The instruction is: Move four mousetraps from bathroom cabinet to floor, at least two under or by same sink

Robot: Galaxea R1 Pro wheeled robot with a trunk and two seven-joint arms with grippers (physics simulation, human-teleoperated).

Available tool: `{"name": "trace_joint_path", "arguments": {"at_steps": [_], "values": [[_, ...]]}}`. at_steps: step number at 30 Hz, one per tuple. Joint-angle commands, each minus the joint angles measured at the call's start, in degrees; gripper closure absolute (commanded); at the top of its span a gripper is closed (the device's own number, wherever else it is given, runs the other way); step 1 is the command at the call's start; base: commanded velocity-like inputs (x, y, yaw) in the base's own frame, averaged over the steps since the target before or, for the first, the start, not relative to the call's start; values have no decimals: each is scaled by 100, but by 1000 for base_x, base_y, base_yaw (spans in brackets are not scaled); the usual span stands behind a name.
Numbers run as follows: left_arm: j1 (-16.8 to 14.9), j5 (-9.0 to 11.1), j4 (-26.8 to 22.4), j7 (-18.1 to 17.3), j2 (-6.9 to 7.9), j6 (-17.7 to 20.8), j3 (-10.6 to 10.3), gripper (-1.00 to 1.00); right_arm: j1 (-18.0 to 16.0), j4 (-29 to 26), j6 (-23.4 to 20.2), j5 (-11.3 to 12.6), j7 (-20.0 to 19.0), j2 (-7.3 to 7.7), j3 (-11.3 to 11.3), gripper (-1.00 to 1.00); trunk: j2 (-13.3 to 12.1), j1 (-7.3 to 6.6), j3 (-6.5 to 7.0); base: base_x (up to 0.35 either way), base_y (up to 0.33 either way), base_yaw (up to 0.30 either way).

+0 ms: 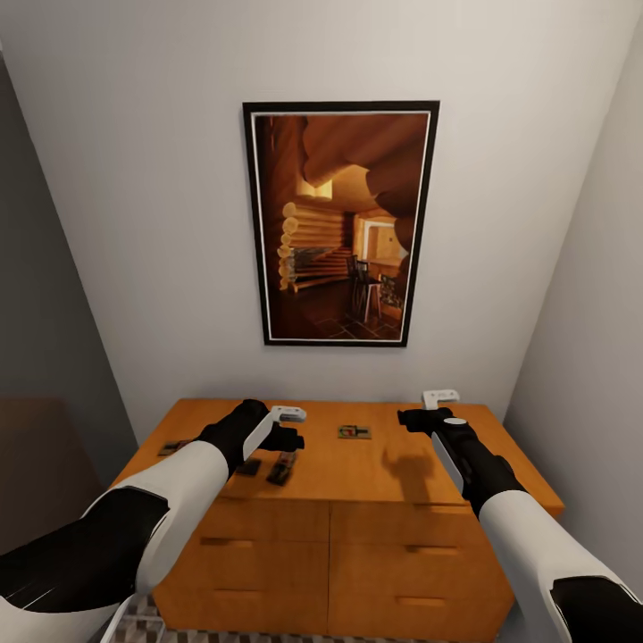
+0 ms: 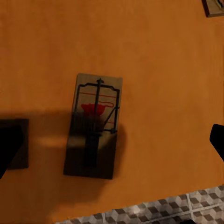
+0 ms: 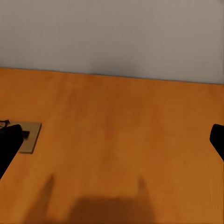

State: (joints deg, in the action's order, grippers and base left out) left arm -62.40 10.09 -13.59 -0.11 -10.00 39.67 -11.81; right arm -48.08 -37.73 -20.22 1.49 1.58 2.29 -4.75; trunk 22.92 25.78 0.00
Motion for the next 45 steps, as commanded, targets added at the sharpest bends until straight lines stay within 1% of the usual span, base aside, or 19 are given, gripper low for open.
{"name": "trace_joint_path", "arguments": {"at_steps": [1, 45], "values": [[0, 2, -1, -1, 0, -1, -1, -100, 0, -1, 0, 0, 0, 0, 0, -100, 0, 0, 0, 101, 0, 0], [0, -24, 14, 3, 0, -10, -6, -100, 0, 1, 1, 2, 0, 0, 4, -100, 0, 0, 0, 8, 7, 0]]}}
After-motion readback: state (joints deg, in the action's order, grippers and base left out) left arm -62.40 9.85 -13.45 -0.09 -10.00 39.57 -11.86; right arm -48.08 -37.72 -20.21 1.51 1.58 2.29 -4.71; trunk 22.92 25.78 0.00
